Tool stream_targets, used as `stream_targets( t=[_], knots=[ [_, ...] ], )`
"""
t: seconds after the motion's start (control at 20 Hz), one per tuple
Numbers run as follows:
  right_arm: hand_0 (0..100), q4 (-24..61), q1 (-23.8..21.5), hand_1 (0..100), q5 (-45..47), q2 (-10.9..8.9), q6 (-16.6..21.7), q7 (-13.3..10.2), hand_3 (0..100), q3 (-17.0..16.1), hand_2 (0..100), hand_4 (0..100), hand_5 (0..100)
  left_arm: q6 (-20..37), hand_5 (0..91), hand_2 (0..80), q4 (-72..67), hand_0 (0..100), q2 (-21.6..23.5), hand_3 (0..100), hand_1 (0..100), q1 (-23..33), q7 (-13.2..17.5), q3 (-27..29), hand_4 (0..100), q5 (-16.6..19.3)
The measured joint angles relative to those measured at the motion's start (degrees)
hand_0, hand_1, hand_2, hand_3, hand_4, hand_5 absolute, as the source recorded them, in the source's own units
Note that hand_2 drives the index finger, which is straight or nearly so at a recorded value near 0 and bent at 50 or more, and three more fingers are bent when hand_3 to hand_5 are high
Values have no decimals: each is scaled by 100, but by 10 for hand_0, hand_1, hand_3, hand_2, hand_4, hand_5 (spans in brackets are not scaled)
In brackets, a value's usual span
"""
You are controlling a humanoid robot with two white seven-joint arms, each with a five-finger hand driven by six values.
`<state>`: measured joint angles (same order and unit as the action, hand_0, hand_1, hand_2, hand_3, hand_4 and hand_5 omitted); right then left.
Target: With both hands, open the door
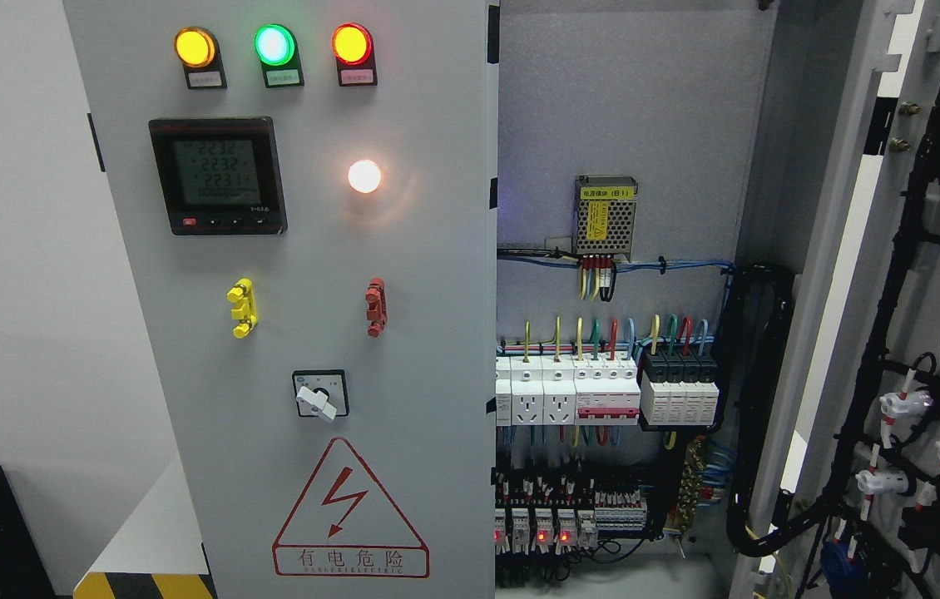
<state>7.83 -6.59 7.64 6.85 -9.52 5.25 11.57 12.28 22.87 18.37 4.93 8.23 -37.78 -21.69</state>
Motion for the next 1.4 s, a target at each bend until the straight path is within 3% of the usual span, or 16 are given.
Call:
stream_targets(
  t=[0.5, 0.8, 1.0, 1.25, 1.4],
  knots=[
    [60, 0, 0, 140, 0, 0, 0, 0, 0, 0, 0, 0, 0, -29, 0, 0, -1722, 120, -850, 0, 556, 64, -27, 2796, 0, 2415],
    [60, 38, 0, 140, 15, 0, 8, 0, 0, -1, 0, 0, 0, -58, 0, 0, -2195, 120, -1246, 0, 556, 7, -46, 4357, 0, 3536],
    [60, 195, -42, 140, 19, -15, 11, 0, 0, -12, 0, 0, 0, -58, 0, 0, -2378, 120, -1429, 0, 556, -11, -69, 4922, 0, 3736],
    [60, 729, -320, 140, 14, -175, 77, -1, 0, -52, 0, 0, 0, -58, 0, 0, -2518, 120, -1661, 0, 556, -74, -93, 5091, 0, 3363],
    [60, 1756, -534, 140, 22, -295, 117, -6, 0, -87, 0, 0, 0, -66, 0, 0, -2574, 120, -1769, 0, 556, -110, -103, 5075, 0, 3216]
  ],
)
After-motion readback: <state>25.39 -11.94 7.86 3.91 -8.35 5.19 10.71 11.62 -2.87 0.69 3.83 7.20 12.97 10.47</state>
